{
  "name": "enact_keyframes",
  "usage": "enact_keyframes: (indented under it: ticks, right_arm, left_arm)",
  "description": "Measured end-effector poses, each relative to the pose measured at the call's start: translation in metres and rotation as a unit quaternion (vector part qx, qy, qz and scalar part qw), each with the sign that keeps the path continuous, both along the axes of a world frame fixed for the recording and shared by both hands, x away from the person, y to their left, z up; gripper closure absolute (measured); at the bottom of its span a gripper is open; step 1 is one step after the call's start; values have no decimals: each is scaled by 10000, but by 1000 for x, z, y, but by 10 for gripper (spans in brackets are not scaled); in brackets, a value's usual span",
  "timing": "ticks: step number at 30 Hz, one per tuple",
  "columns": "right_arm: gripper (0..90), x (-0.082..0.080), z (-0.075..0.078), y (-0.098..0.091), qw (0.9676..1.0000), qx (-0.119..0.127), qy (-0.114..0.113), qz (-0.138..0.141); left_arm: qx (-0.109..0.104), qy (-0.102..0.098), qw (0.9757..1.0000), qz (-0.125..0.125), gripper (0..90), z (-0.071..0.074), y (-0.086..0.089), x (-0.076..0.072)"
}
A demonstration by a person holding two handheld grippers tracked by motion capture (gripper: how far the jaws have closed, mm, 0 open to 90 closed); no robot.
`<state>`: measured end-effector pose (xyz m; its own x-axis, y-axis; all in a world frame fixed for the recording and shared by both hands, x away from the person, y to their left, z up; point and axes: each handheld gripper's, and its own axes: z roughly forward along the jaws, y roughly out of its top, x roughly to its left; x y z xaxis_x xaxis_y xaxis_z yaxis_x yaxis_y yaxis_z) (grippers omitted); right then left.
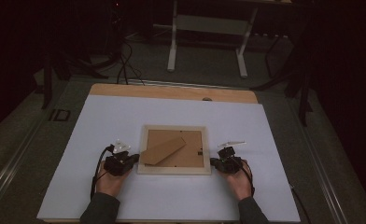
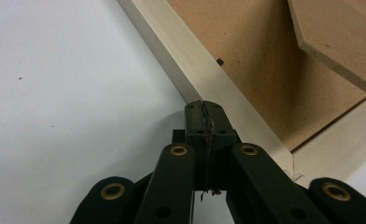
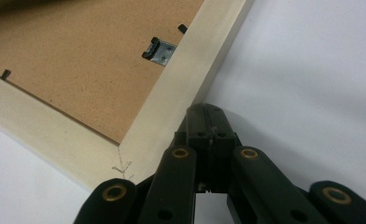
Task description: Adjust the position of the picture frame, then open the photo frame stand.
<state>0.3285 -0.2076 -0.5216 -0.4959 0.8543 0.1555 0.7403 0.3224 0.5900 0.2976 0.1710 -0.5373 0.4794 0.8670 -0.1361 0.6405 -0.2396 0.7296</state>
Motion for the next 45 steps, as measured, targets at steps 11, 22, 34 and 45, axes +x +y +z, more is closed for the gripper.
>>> enact_keyframes:
  ticks: [11, 22, 34, 45]
  right_arm:
    - [841, -5, 3, -18, 9994, 131, -297, -82]
    - [767, -7, 9, -26, 9985, 267, -465, -63]
    - [716, -10, 12, -30, 9979, 359, -532, -75]
    - [685, -10, 14, -35, 9975, 405, -572, -119]
  left_arm:
    - [-116, -123, 9999, 18, 864, 7, 2, -5]
    - [-156, -264, 9995, 69, 822, 12, 6, -8]
    - [-190, -326, 9991, 168, 784, 15, 10, -10]
    - [-235, -382, 9986, 279, 718, 21, 16, -12]
